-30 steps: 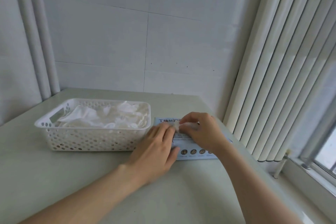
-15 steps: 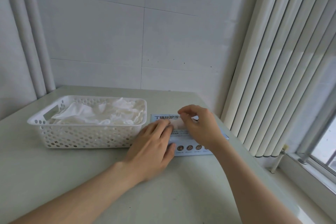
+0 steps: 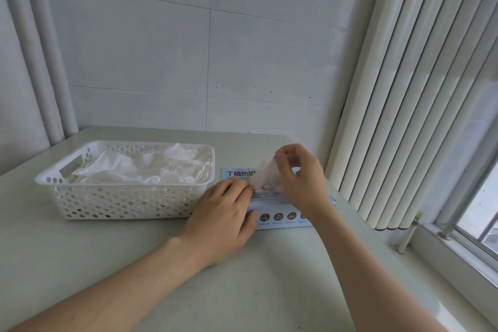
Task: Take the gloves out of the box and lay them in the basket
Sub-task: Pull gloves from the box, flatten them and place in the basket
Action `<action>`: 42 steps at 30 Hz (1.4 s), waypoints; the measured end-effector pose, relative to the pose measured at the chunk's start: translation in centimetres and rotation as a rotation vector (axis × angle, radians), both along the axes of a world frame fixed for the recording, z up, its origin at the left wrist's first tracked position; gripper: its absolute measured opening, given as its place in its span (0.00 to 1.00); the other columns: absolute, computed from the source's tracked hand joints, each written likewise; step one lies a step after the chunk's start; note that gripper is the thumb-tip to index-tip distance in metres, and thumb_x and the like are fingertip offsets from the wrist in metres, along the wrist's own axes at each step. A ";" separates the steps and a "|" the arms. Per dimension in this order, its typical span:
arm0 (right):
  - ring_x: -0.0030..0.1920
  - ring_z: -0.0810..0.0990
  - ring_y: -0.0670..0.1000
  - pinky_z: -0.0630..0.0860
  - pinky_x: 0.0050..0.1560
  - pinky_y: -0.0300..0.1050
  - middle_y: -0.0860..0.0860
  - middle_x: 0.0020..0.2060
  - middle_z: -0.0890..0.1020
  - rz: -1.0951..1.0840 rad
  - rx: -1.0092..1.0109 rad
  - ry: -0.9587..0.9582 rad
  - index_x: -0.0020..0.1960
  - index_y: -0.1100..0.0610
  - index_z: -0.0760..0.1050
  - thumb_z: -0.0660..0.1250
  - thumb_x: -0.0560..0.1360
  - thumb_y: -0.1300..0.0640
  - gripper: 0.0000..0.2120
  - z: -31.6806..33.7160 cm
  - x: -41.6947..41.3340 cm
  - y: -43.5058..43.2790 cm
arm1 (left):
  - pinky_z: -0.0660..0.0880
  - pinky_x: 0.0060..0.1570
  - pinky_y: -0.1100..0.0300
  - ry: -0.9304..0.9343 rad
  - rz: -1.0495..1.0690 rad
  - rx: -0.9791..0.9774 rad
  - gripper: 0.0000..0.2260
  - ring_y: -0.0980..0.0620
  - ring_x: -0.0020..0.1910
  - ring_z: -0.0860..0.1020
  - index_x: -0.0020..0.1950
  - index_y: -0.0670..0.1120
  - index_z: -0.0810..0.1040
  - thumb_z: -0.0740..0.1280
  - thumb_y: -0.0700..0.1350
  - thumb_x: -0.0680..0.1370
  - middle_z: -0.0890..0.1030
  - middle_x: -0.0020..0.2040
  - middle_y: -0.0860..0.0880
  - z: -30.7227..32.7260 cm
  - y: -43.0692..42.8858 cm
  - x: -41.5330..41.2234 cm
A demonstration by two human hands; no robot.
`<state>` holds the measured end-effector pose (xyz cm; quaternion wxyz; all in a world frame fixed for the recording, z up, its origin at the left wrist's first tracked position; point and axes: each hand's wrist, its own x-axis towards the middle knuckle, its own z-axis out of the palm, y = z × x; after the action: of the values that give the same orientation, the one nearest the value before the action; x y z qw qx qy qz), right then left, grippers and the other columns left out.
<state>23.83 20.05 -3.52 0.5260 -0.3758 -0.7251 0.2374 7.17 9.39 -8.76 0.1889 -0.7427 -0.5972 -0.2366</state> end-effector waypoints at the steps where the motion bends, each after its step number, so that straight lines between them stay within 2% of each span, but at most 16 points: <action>1: 0.45 0.82 0.45 0.78 0.47 0.46 0.46 0.41 0.85 -0.011 0.007 0.053 0.51 0.50 0.79 0.67 0.83 0.56 0.04 0.1 0.0 0.0 | 0.73 0.65 0.55 0.001 0.001 -0.001 0.19 0.49 0.65 0.74 0.66 0.46 0.77 0.57 0.55 0.83 0.76 0.63 0.51 0.0 0.0 0.0; 5: 0.40 0.80 0.50 0.74 0.40 0.43 0.46 0.39 0.82 -0.118 0.107 0.261 0.53 0.49 0.77 0.64 0.86 0.53 0.04 0.8 0.1 -0.5 | 0.73 0.67 0.53 0.004 0.005 0.002 0.21 0.49 0.67 0.73 0.69 0.45 0.77 0.55 0.56 0.84 0.76 0.64 0.51 -0.1 0.1 -0.1; 10: 0.37 0.72 0.50 0.71 0.41 0.48 0.50 0.36 0.75 -0.223 0.311 0.368 0.55 0.51 0.73 0.61 0.88 0.53 0.04 2.4 -0.2 -2.4 | 0.72 0.69 0.53 0.014 0.017 -0.002 0.22 0.47 0.69 0.72 0.70 0.45 0.76 0.55 0.56 0.84 0.76 0.66 0.51 -0.2 0.2 0.0; 14: 0.37 0.74 0.51 0.72 0.44 0.49 0.42 0.35 0.73 -0.243 0.418 0.304 0.56 0.50 0.74 0.62 0.87 0.53 0.03 3.2 -0.6 -3.9 | 0.69 0.72 0.53 0.016 0.018 -0.037 0.23 0.46 0.72 0.70 0.70 0.45 0.74 0.51 0.57 0.84 0.74 0.68 0.50 0.0 0.0 0.0; 17: 0.29 0.70 0.49 0.68 0.35 0.41 0.43 0.26 0.68 -0.245 0.402 0.210 0.51 0.53 0.78 0.67 0.84 0.57 0.03 3.0 -1.2 -4.1 | 0.65 0.77 0.51 -0.032 -0.034 -0.048 0.23 0.45 0.76 0.67 0.72 0.44 0.71 0.52 0.56 0.84 0.71 0.70 0.49 0.1 -0.4 0.1; 19: 0.27 0.69 0.51 0.68 0.33 0.42 0.46 0.22 0.68 -0.236 0.351 0.140 0.49 0.53 0.78 0.69 0.82 0.57 0.03 2.8 -1.5 -4.2 | 0.62 0.79 0.54 -0.146 -0.131 -0.045 0.21 0.49 0.80 0.62 0.75 0.44 0.68 0.54 0.53 0.86 0.68 0.74 0.49 0.7 -0.9 0.4; 21: 0.24 0.70 0.54 0.70 0.35 0.43 0.50 0.20 0.72 -0.198 0.298 0.096 0.47 0.53 0.78 0.70 0.81 0.57 0.04 2.7 -1.6 -4.4 | 0.70 0.68 0.60 -0.393 -0.240 -0.026 0.16 0.55 0.70 0.71 0.72 0.46 0.70 0.57 0.47 0.86 0.72 0.68 0.53 2.0 -1.7 1.0; 24: 0.22 0.69 0.52 0.69 0.35 0.43 0.53 0.21 0.75 -0.096 0.199 0.127 0.44 0.53 0.75 0.69 0.79 0.57 0.06 2.8 -1.9 -5.2 | 0.70 0.44 0.63 -0.712 -0.269 0.156 0.08 0.55 0.43 0.76 0.51 0.46 0.73 0.56 0.45 0.84 0.76 0.44 0.53 4.6 -2.6 1.9; 26: 0.24 0.66 0.51 0.65 0.33 0.44 0.52 0.20 0.72 -0.028 0.094 0.173 0.44 0.54 0.74 0.67 0.80 0.58 0.06 2.8 -2.2 -5.4 | 0.70 0.38 0.59 -0.891 -0.286 0.133 0.15 0.52 0.36 0.74 0.45 0.46 0.72 0.55 0.53 0.85 0.75 0.37 0.50 6.1 -2.9 2.2; 28: 0.26 0.64 0.52 0.62 0.32 0.45 0.52 0.22 0.70 0.043 -0.003 0.199 0.45 0.55 0.74 0.65 0.80 0.58 0.05 2.8 -2.5 -5.5 | 0.72 0.38 0.51 -1.008 -0.293 0.053 0.22 0.48 0.35 0.73 0.43 0.48 0.72 0.54 0.64 0.82 0.75 0.35 0.48 7.1 -3.1 2.2; 29: 0.27 0.65 0.52 0.62 0.32 0.46 0.53 0.23 0.70 0.088 -0.044 0.217 0.46 0.55 0.74 0.65 0.81 0.59 0.05 2.9 -2.6 -5.5 | 0.71 0.37 0.53 -1.045 -0.304 0.012 0.23 0.50 0.35 0.74 0.43 0.50 0.74 0.55 0.68 0.80 0.76 0.35 0.51 7.4 -3.0 2.0; 32: 0.29 0.70 0.53 0.66 0.32 0.49 0.66 0.28 0.76 0.214 -0.098 0.227 0.53 0.52 0.76 0.64 0.80 0.62 0.07 2.9 -2.6 -5.9 | 0.71 0.36 0.65 -1.072 -0.286 -0.042 0.18 0.56 0.36 0.78 0.44 0.52 0.79 0.62 0.64 0.81 0.80 0.36 0.56 7.6 -2.4 1.6; 35: 0.29 0.77 0.64 0.74 0.30 0.53 0.70 0.33 0.80 0.271 -0.104 0.190 0.61 0.49 0.80 0.64 0.80 0.63 0.15 3.0 -2.6 -6.2 | 0.76 0.37 0.49 -1.008 -0.210 0.034 0.16 0.49 0.38 0.81 0.44 0.48 0.80 0.63 0.55 0.85 0.82 0.38 0.50 7.4 -1.8 0.9; 36: 0.29 0.78 0.65 0.77 0.29 0.52 0.69 0.33 0.81 0.276 -0.114 0.182 0.62 0.50 0.81 0.64 0.80 0.63 0.15 3.1 -2.5 -6.3 | 0.76 0.39 0.48 -0.987 -0.193 0.051 0.15 0.49 0.39 0.81 0.43 0.48 0.80 0.62 0.53 0.86 0.82 0.38 0.50 7.4 -1.6 0.6; 39: 0.30 0.80 0.64 0.78 0.29 0.49 0.65 0.31 0.82 0.284 -0.130 0.163 0.54 0.53 0.86 0.66 0.80 0.59 0.10 3.2 -2.7 -6.6 | 0.76 0.40 0.51 -0.928 -0.139 0.087 0.16 0.51 0.41 0.80 0.44 0.48 0.81 0.61 0.53 0.85 0.82 0.40 0.51 7.9 -1.3 -0.4; 42: 0.31 0.86 0.57 0.81 0.32 0.51 0.58 0.30 0.85 0.263 -0.137 0.123 0.45 0.57 0.84 0.70 0.79 0.58 0.07 3.2 -2.8 -6.8 | 0.69 0.35 0.53 -0.845 -0.090 0.157 0.18 0.50 0.35 0.73 0.41 0.43 0.74 0.60 0.52 0.86 0.78 0.36 0.44 8.6 -1.0 -1.7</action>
<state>21.04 13.27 -0.35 0.5068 -0.2975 -0.7166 0.3756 5.48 8.44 -0.11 -0.0267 -0.5891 -0.5694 -0.5728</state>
